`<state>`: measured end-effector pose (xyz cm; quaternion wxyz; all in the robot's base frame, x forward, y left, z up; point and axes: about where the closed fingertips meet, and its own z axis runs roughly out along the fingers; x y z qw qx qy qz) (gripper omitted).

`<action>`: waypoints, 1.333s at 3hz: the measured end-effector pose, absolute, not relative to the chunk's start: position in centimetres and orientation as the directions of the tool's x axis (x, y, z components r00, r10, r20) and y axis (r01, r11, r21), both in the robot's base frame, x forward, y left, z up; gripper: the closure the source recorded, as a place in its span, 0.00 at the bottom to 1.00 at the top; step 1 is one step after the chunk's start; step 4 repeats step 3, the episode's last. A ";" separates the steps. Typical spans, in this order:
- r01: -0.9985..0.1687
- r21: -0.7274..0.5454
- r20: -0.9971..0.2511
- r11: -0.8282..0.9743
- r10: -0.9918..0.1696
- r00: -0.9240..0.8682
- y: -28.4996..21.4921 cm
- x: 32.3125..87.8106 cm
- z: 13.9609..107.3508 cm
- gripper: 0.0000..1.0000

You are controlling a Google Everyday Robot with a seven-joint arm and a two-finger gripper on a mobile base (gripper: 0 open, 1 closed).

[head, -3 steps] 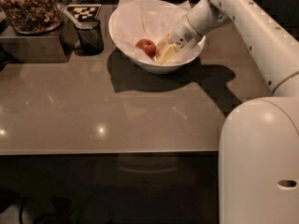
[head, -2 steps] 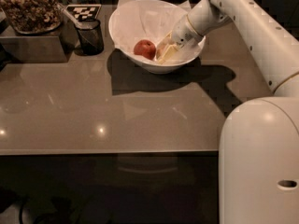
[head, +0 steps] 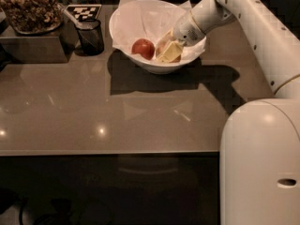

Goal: Pick orange

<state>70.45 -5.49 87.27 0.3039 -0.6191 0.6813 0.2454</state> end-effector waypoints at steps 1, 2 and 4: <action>-0.994 -0.046 -0.804 0.100 -0.594 -0.023 -5.7 69.8 90.6 1.00; -0.995 -0.052 -0.866 0.081 -0.500 0.005 -6.1 68.9 94.0 1.00; -0.997 -0.051 -0.899 0.065 -0.438 0.018 -6.4 68.2 96.3 1.00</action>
Offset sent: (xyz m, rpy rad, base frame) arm -0.0248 -0.0248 0.1175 0.3776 -0.0556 0.0737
